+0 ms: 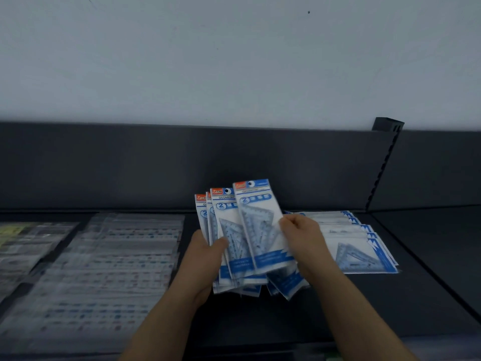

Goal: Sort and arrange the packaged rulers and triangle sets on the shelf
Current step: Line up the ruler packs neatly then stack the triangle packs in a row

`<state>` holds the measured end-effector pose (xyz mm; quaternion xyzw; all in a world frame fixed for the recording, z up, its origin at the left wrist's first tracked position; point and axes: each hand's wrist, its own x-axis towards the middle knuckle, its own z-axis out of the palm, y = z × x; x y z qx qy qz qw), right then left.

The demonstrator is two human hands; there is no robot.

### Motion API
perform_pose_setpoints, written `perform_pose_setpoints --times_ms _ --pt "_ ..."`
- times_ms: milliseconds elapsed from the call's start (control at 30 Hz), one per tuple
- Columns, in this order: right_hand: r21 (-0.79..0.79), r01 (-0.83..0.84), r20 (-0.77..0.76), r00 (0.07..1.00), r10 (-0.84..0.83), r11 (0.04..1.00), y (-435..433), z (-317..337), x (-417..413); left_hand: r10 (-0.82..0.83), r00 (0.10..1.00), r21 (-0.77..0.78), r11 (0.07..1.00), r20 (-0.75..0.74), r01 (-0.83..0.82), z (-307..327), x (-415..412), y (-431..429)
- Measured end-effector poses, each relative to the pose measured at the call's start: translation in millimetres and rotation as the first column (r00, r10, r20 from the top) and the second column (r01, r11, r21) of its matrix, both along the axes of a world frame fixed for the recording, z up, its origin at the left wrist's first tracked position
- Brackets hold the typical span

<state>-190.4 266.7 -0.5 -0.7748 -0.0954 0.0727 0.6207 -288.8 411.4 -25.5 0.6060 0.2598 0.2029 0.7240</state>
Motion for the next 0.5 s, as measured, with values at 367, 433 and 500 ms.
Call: perform_pose_setpoints --times_ms 367,433,500 --pt "-0.189 -0.564 0.043 0.813 0.581 0.804 -1 -7 -10 0.067 0.993 -0.086 0.995 0.098 -0.059 5 3 2" --pt "-0.375 -0.601 0.034 0.751 0.659 0.705 -2 -9 -14 0.08 0.992 -0.103 0.992 0.101 -0.07 8 2 2" --pt "-0.462 -0.585 0.065 0.727 0.683 0.667 1 -11 -17 0.083 0.992 -0.116 0.991 0.1 -0.071 9 3 1"
